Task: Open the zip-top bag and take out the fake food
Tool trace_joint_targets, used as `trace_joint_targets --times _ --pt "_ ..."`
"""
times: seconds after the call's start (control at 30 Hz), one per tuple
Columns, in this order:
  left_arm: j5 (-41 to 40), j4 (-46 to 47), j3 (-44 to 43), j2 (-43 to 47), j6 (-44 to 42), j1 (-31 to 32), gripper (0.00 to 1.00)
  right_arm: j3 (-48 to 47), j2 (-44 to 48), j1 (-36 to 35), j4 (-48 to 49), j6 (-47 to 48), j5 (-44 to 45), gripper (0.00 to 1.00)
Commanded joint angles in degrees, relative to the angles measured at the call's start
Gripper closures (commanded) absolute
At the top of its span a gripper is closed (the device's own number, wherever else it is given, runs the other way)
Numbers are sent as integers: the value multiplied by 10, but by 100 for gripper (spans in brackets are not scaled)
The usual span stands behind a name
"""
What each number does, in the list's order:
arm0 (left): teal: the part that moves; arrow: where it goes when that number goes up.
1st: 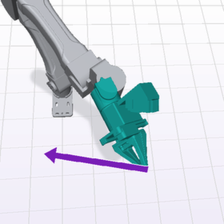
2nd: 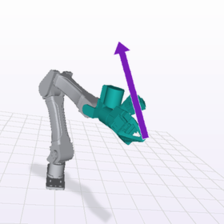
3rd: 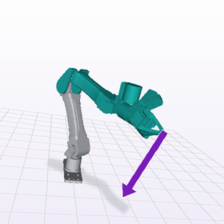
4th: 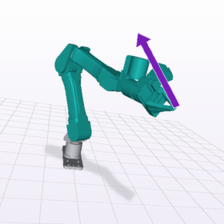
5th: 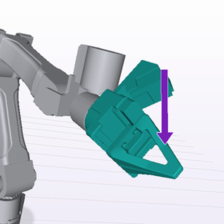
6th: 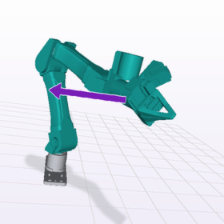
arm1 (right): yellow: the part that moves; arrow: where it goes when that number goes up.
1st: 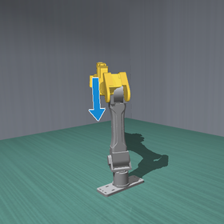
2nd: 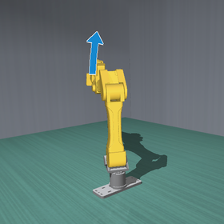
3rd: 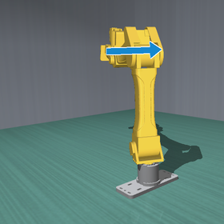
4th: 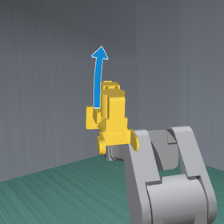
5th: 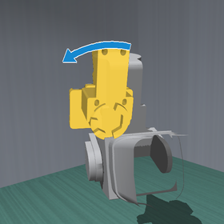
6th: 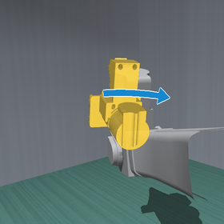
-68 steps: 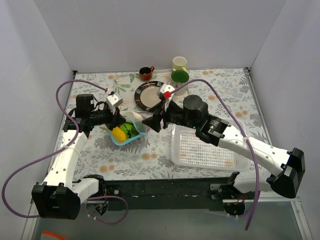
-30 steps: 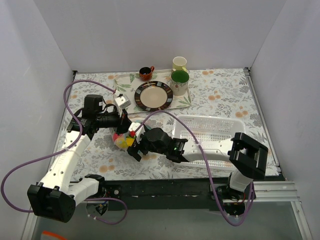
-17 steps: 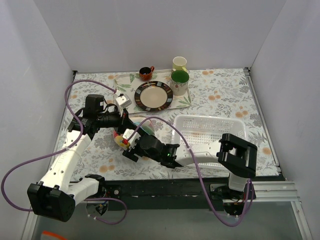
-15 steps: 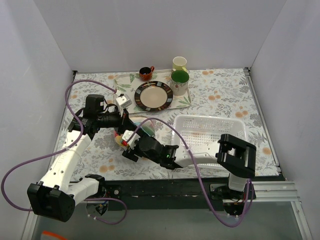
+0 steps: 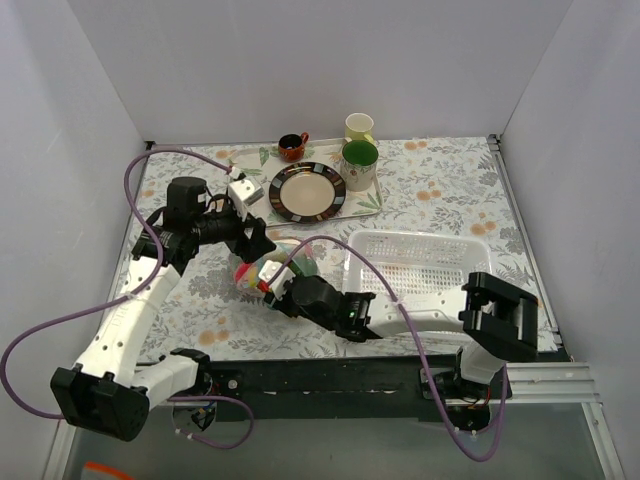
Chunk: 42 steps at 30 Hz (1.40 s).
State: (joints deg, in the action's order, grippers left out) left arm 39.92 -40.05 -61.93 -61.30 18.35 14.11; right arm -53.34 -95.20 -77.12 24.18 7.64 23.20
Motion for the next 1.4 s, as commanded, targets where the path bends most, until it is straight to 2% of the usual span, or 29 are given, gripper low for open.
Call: trace_joint_targets --times 0.0,0.03,0.2,0.37,0.6,0.87,0.93,1.0,1.03,1.1,1.13,1.2,1.23,1.37 --pt "-88 39 -29 -15 -24 0 14 31 72 3 -43 -48 -7 99" --pt "-80 45 -31 -22 -19 0 2 43 80 3 -52 -64 -10 99" --pt "-34 69 -16 -68 9 0 2 82 101 3 -91 -121 -27 99" --pt "-73 105 78 -117 -21 -4 2 111 105 0 -121 -178 -43 99" --pt "-76 132 124 -140 -42 -15 2 147 138 -21 -114 -182 2 99" --pt "-75 135 174 -132 -53 -27 2 148 134 -44 -83 -166 70 99" --pt "-64 139 210 -124 -53 -29 11 139 128 -47 -79 -159 94 99" --pt "-54 142 228 -115 -56 -29 26 135 125 -49 -71 -155 101 99" --pt "-49 143 235 -112 -54 -29 46 134 124 -50 -67 -151 111 99" --pt "-49 147 234 -107 -48 -31 65 133 119 -52 -54 -146 122 99" --pt "-49 148 234 -101 -47 -31 82 133 117 -56 -35 -141 134 99" --pt "-55 150 226 -97 -45 -33 95 132 114 -58 -12 -124 149 99" --pt "-59 151 223 -95 -45 -33 100 129 113 -58 -3 -119 161 99" --pt "-80 146 209 -87 -70 -68 100 118 137 -62 0 -114 196 99"
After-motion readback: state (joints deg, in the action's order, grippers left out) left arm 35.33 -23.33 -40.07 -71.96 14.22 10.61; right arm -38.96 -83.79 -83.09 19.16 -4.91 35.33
